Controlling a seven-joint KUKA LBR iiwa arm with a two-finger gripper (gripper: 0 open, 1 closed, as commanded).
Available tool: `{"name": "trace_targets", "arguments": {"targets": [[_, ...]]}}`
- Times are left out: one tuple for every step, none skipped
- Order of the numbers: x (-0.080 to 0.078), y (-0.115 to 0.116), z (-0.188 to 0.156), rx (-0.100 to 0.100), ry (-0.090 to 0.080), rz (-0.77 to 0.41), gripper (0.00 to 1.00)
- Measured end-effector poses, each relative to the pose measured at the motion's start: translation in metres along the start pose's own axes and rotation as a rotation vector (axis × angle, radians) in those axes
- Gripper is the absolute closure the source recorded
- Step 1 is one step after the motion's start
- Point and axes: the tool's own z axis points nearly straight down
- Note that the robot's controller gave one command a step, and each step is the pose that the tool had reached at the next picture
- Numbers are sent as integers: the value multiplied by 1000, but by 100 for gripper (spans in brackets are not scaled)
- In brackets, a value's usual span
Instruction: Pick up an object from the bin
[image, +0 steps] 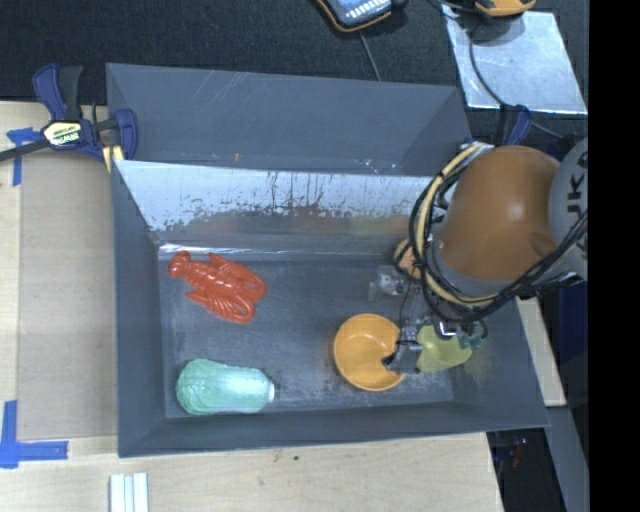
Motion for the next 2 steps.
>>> {"name": "trace_targets", "arguments": {"targets": [[-4, 22, 76, 0, -3, 13, 100], [-4, 22, 76, 0, -3, 13, 100]]}}
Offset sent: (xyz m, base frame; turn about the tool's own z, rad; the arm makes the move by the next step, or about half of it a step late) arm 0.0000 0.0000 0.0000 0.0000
